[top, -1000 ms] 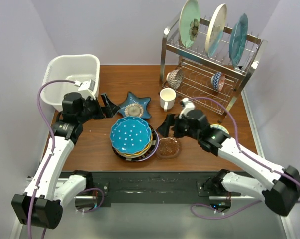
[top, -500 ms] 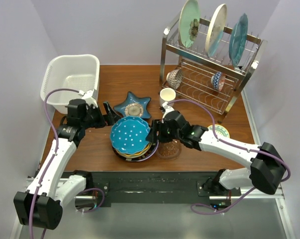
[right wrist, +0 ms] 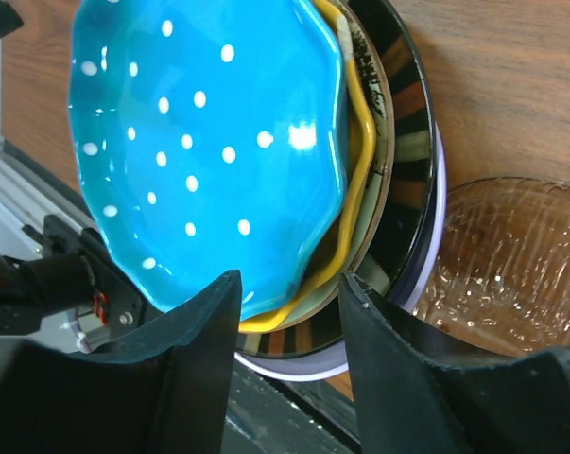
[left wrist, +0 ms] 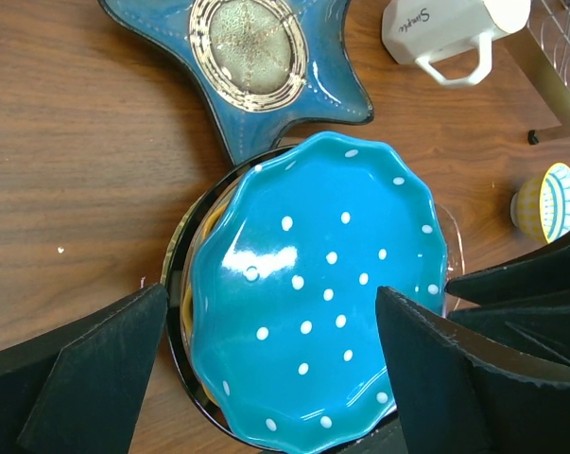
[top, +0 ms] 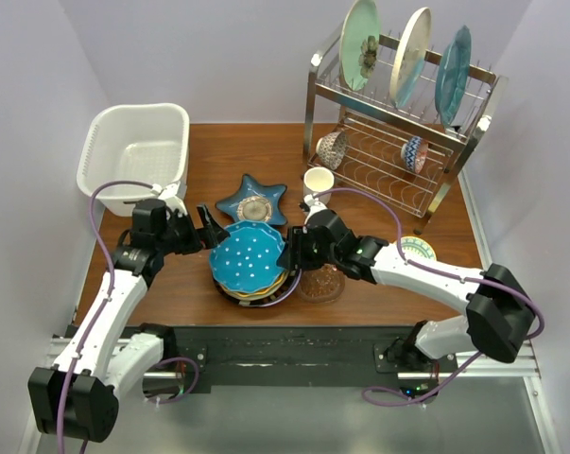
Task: Place the plates into the plastic bin on the countertop
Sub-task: Pick up the plate at the center of the board.
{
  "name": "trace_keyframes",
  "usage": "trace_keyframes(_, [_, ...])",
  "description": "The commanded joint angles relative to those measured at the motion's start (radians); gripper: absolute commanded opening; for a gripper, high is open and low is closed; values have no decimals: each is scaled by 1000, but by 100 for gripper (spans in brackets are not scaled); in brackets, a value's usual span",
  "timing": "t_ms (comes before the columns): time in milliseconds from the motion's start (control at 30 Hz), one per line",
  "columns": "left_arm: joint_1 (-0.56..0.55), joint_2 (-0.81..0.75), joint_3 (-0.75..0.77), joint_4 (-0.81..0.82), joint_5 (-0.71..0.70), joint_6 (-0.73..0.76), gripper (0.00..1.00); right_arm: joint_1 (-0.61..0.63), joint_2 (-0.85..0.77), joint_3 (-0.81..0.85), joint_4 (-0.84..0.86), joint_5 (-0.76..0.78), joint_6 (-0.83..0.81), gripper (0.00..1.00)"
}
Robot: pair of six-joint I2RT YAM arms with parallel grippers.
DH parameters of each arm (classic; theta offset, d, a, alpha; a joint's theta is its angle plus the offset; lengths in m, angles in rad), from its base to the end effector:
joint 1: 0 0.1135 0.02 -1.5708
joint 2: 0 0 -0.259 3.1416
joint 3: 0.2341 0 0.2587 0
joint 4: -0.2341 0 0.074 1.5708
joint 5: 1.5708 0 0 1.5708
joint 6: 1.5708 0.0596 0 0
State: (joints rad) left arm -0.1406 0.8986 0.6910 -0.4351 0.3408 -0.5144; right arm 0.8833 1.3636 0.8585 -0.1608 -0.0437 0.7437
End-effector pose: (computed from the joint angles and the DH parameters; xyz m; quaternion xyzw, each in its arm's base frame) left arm 0.2166 -0.0508 0.2450 -0.0892 0.8801 -0.2855 0.3689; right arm 0.2017 0.2497 0.2152 -0.0722 0.8963 0.3311 0.2860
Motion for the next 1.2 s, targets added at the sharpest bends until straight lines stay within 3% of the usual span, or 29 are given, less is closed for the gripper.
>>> trace_keyframes(0, [-4,-6,-10,29,12,-15,95,3,15,53,17,42,20,47])
trace_keyframes(367, [-4,-7,-27,19,-3,-10,94,3,17,50,29,67,40,26])
trace_keyframes(833, [-4,3,-4,-20,-45,25,93,3,84,48,69,59,63,22])
trace_keyframes(1000, [-4,22,-4,-33,-43,37,76,5,100,53,83,51,69,13])
trace_keyframes(1100, [-4,33,-5,-34,-42,37,72,5,104,59,80,54,65,2])
trace_keyframes(1167, [-4,36,-2,-36,-43,37,71,5,91,51,83,73,66,0])
